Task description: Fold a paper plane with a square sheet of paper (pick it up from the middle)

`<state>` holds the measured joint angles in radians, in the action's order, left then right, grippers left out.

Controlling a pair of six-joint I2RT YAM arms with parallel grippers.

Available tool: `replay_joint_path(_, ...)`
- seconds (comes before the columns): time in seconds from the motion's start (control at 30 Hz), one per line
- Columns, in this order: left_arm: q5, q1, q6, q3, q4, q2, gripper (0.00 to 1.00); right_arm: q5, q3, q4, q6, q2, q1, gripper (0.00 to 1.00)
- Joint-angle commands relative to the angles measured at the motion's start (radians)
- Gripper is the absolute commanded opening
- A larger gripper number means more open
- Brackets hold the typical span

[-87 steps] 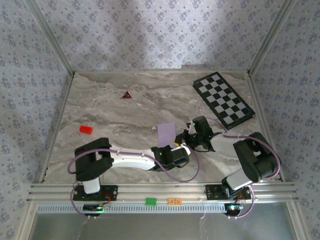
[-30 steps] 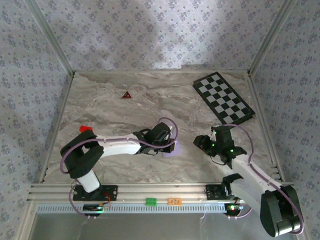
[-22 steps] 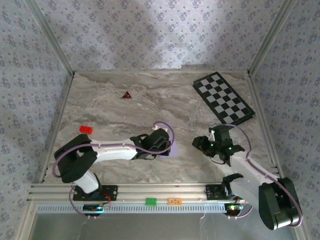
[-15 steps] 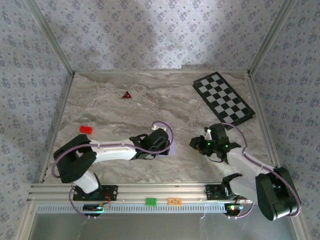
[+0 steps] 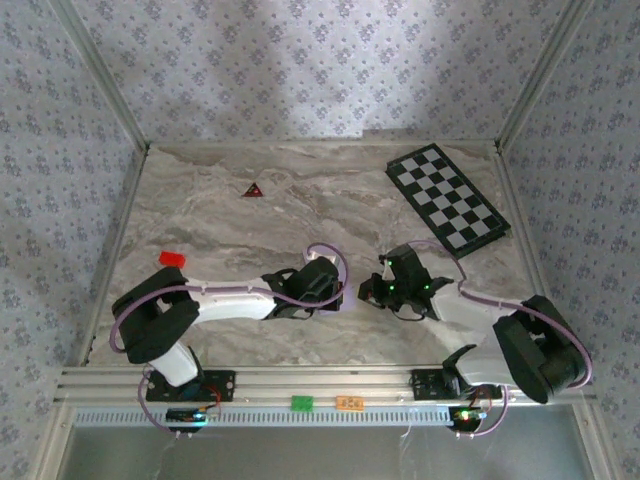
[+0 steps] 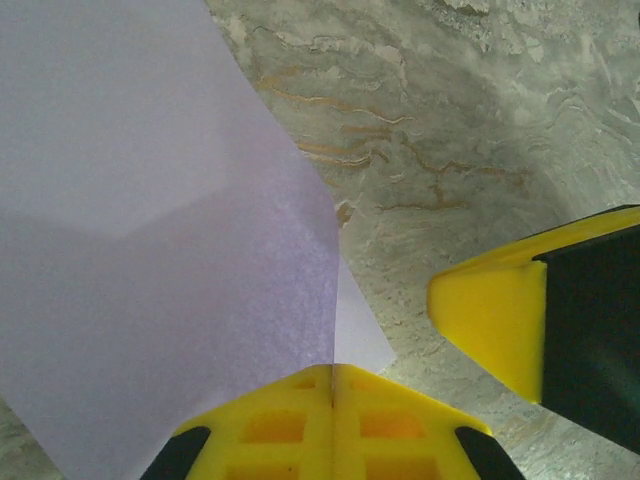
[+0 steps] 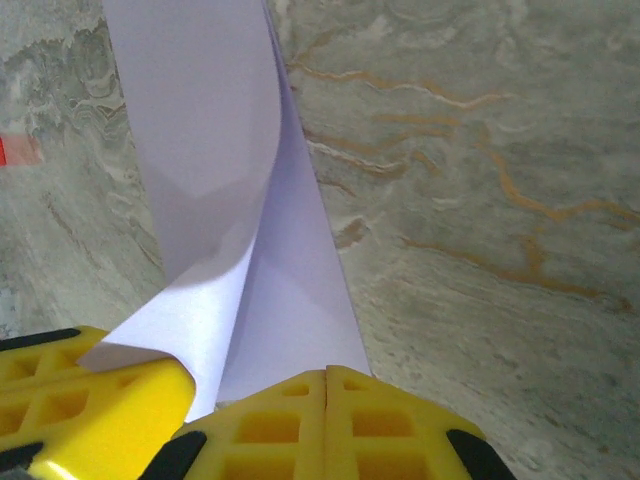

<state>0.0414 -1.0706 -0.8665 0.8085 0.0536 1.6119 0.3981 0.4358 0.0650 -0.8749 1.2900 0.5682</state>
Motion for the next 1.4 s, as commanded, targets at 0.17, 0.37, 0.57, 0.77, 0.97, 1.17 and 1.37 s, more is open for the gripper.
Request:
replay_joint_path(0.17,-0.023,0.011,-0.006,0.034,0.008,-0.005,0.0,-0.179,0.023,-0.006,-0.02,-0.002,0.063,0.03)
replay_joint_path(0.37,-0.031,0.014,-0.01,0.029,0.023,-0.006,0.0,-0.179,0.03,-0.033,-0.022,-0.012,0.064,0.03)
replay_joint_path(0.57,-0.041,0.021,-0.008,0.03,0.026,-0.007,0.0,-0.211,0.033,-0.066,-0.069,-0.02,0.056,0.01)
replay_joint_path(0.77,-0.045,0.022,-0.019,0.016,0.05,-0.012,0.0,-0.194,0.029,-0.082,-0.045,-0.041,0.058,0.02)
replay_joint_path(0.97,-0.051,0.025,-0.018,0.013,0.053,-0.014,0.0,-0.151,0.011,-0.035,-0.051,-0.04,0.063,0.03)
replay_joint_path(1.17,-0.055,0.032,-0.016,0.014,0.055,-0.013,0.0,-0.16,-0.002,-0.015,-0.072,-0.043,0.072,0.03)
replay_joint_path(1.37,-0.062,0.035,-0.016,0.014,0.055,-0.012,0.0,-0.147,-0.039,0.063,-0.109,-0.042,0.081,0.01)
